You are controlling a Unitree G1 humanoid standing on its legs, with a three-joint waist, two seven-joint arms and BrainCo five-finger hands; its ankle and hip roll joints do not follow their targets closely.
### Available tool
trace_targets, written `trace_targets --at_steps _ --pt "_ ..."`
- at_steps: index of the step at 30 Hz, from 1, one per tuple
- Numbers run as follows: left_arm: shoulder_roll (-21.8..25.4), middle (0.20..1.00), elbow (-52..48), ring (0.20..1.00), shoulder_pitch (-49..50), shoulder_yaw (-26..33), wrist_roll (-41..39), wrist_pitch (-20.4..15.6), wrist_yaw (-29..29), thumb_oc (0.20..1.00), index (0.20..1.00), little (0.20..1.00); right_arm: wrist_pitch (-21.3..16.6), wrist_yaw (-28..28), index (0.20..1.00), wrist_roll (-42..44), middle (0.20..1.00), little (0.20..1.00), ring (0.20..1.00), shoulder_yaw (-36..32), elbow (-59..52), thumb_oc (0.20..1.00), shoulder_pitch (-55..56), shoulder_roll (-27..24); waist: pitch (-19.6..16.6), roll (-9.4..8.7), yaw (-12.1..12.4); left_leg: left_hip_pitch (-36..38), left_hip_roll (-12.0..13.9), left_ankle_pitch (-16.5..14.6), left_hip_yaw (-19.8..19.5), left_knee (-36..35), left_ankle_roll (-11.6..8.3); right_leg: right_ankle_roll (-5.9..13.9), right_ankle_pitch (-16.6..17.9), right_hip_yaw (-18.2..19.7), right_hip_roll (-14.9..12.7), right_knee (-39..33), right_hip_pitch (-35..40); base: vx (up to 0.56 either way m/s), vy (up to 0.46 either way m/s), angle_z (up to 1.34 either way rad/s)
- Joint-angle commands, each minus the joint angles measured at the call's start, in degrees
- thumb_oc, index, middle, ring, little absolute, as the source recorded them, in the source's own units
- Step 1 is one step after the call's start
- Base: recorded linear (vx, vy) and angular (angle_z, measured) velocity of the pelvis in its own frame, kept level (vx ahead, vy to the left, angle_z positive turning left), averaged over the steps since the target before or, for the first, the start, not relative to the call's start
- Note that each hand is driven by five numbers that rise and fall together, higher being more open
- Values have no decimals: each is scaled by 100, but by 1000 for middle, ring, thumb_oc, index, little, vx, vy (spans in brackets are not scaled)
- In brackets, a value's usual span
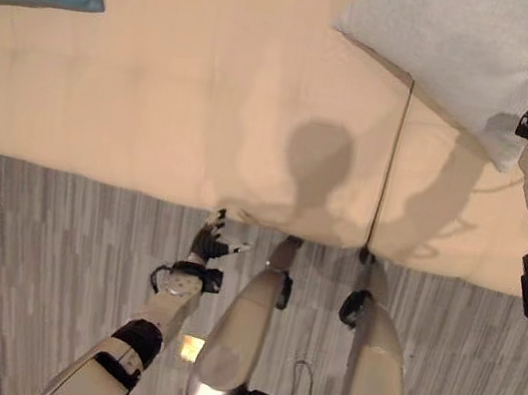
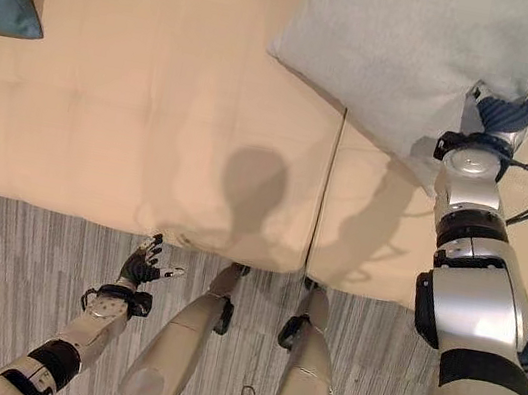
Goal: Pick up all the scattered cushions and arrange them neatly on the sofa.
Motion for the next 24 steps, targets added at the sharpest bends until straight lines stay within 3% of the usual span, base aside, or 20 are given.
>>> trace_targets --at_steps 1,7,9,14,16,24 --pt "335 1000 -318 1000 -5 -187 65 -127 -20 1000 1000 1000 -202 320 200 43 200 200 200 589 -315 200 -429 257 83 -11 262 -51 -119 -48 -605 -19 -363 812 -532 175 -403 604 196 0 0 0" --pt "427 1000 -320 1000 94 -79 -12 -154 -56 1000 1000 1000 -134 391 200 -391 200 200 200 982 -458 200 -590 13 112 -98 259 -50 -121 -96 -587 102 -354 809 -500 166 -405 574 244 0 0 0" --pt "496 1000 -349 1000 147 -44 -42 -182 -73 1000 1000 1000 -47 374 200 -1124 200 200 200 1576 -533 200 -765 -414 125 -219 257 -84 -117 -121 -589 188 -353 815 -461 170 -394 555 276 0 0 0" --pt "556 1000 -380 1000 190 -40 -37 -220 -119 1000 1000 1000 -39 327 200 -1413 200 200 200 1884 -568 200 -943 -773 143 -306 249 -77 -108 -136 -619 215 -354 826 -440 163 -380 537 335 0 0 0" --pt "623 1000 -452 1000 211 -72 -78 -236 -151 1000 1000 1000 -64 292 200 -1507 200 200 200 2218 -655 200 -1294 -1138 123 -443 256 -58 -89 -150 -656 227 -366 829 -435 137 -346 515 387 20 -39 0" --pt "642 1000 -432 1000 188 -160 -99 -205 -144 1000 1000 1000 -103 2 200 -1736 200 200 200 2765 -1199 200 -1995 -1236 39 -608 258 3 -54 -132 -685 159 -394 843 -412 76 -318 426 455 22 3 2"
